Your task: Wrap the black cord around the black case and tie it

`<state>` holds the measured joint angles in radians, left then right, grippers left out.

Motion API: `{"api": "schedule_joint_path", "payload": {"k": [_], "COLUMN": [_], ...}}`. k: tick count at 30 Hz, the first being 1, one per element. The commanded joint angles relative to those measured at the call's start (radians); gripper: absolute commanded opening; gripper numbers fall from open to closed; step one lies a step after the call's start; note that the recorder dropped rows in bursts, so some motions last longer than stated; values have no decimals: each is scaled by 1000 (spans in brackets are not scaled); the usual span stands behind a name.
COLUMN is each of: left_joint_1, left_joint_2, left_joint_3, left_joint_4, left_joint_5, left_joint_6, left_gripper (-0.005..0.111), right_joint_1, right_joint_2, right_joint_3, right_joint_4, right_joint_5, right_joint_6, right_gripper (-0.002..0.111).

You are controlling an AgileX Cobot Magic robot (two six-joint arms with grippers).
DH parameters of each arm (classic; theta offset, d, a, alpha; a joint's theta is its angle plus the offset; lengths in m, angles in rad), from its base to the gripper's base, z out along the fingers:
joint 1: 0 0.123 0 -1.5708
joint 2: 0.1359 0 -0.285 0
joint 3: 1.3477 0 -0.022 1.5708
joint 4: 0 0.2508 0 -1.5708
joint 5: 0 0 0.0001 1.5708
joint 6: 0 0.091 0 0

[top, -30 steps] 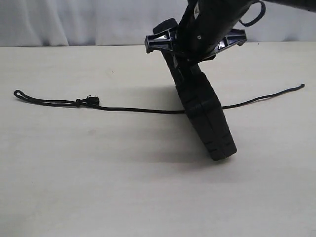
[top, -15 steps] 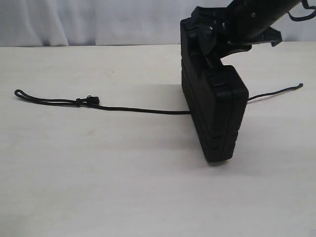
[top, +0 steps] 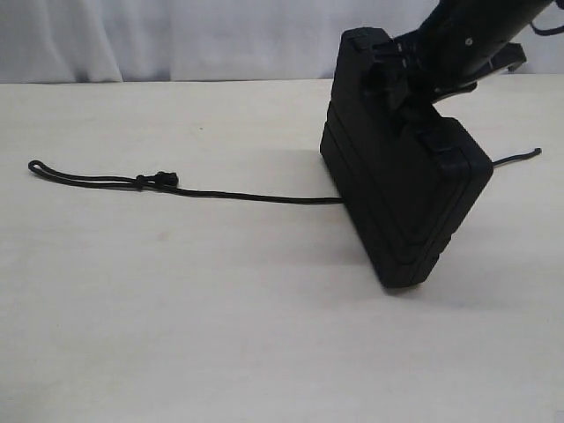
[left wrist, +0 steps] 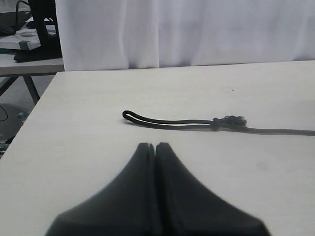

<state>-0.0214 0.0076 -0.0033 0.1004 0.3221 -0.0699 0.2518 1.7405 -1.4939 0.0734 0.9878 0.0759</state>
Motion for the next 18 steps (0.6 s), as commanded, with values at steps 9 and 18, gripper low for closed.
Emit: {"api": "schedule_joint_path", "payload": {"k": [9, 18], "left_joint_1": [3, 3], "left_joint_2": [-8, -8], "left_joint_3": [3, 3], "left_joint_4": [-7, -7], "left_joint_5": [-13, -13], "left_joint_6": [-3, -3], "left_gripper": [0, 0], "right_joint_1": [-6, -6], "right_joint_2": [18, -38], "right_joint_3": [6, 6], "right_joint_4": [-18, -8], "right_joint_5": [-4, -55], "right_joint_6": [-21, -37], "right_gripper": [31, 31]}}
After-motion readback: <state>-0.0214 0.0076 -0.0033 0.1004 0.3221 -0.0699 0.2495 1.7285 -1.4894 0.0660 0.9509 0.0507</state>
